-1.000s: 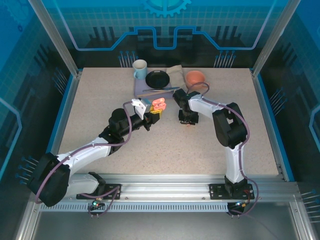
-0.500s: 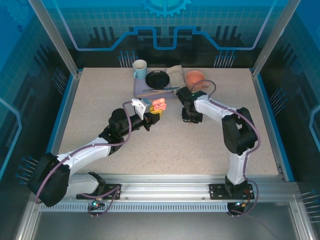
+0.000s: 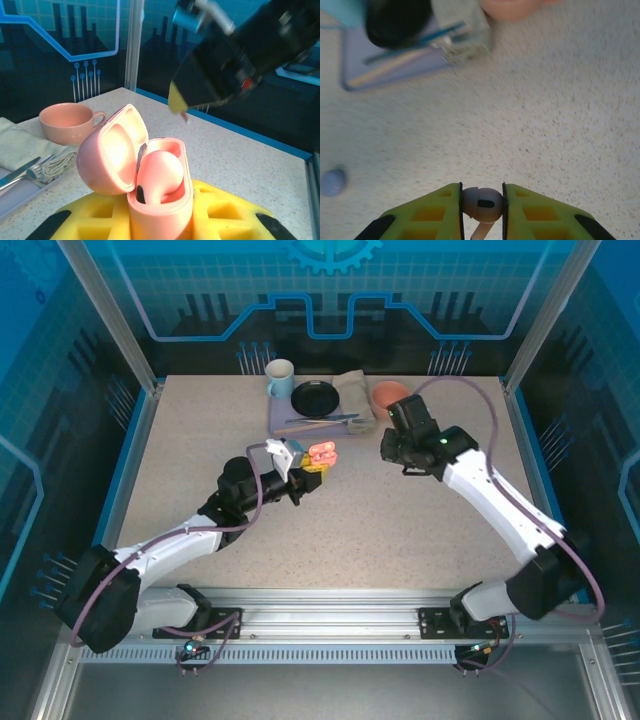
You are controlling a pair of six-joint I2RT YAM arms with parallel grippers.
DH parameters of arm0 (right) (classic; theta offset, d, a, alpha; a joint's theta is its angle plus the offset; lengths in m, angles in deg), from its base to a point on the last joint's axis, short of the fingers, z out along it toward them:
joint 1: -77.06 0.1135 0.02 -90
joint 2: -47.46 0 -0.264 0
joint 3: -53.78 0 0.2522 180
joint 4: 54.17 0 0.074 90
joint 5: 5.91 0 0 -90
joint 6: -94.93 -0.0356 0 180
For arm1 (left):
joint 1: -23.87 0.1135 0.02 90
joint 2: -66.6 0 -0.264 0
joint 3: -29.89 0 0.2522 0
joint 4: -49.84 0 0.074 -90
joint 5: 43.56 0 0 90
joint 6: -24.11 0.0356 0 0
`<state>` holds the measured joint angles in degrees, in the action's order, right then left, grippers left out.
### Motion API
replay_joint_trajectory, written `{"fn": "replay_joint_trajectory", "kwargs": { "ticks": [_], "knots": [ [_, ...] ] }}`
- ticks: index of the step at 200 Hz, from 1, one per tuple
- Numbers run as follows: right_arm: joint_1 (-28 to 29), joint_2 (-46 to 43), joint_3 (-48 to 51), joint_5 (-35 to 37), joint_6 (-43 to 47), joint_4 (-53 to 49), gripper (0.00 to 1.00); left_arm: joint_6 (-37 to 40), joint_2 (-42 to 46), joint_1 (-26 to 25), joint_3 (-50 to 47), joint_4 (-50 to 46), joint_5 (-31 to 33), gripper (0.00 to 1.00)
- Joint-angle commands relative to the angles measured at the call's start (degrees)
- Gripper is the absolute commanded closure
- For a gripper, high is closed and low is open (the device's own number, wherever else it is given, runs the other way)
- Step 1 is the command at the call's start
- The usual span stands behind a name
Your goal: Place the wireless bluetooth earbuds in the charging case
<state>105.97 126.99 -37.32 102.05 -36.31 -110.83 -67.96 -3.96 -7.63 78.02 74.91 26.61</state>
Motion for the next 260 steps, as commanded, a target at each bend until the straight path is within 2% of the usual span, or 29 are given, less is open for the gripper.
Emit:
{"fn": "replay_joint_trajectory", "kwargs": {
  "ticks": [1, 23, 65, 139, 260],
  "knots": [
    [1.5, -4.5, -1.7, -0.4, 2.7, 3.5, 0.76, -0.8, -1.2, -0.2, 2.4, -0.3, -4.2, 1.00],
    [3.7, -7.8, -2.0, -0.8, 4.4, 7.2, 0.76, -0.3, -2.6, -1.0, 3.8, -1.0, -5.7, 1.00],
    [8.5, -11.7, 1.1, -1.2, 8.2, 15.9, 0.76, -0.4, -5.7, -2.5, 7.5, -0.6, -4.6, 1.00],
    [14.0, -12.1, 4.9, -0.3, 14.0, 23.6, 0.76, -3.0, -8.4, -2.8, 10.7, 3.0, -2.8, 1.00],
    [14.6, -8.8, 7.5, 0.1, 13.3, 24.7, 0.77, -3.0, -7.1, -2.8, 10.9, 3.7, -2.4, 1.00]
  ]
}}
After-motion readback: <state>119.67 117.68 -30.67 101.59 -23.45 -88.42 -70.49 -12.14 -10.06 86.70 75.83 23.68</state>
